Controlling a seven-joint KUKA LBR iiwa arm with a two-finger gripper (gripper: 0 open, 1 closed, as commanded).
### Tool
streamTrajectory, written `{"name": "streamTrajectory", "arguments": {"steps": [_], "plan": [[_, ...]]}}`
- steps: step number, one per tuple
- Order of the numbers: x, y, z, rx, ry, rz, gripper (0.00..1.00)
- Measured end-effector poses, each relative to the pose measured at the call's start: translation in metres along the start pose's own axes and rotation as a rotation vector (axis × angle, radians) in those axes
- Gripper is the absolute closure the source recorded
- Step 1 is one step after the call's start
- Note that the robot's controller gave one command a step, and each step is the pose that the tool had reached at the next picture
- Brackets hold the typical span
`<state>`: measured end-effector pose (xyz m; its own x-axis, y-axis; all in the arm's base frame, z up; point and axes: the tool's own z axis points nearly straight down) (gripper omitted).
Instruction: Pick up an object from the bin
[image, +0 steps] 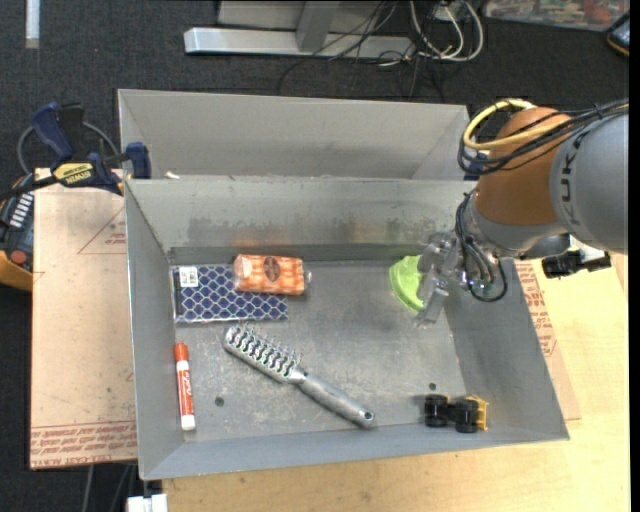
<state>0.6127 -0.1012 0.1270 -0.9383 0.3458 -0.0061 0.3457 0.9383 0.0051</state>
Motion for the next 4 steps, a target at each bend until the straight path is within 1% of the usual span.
{"name": "streamTrajectory", "arguments": {"steps": [1, 2, 4], "plan": [[-0.018, -0.021, 0.059, 0.003, 0.003, 0.084, 0.00], [0.003, 0.000, 0.056, -0.002, -0.004, 0.168, 1.00], [0.004, 0.000, 0.054, -0.001, -0.001, 0.167, 1.00]]}}
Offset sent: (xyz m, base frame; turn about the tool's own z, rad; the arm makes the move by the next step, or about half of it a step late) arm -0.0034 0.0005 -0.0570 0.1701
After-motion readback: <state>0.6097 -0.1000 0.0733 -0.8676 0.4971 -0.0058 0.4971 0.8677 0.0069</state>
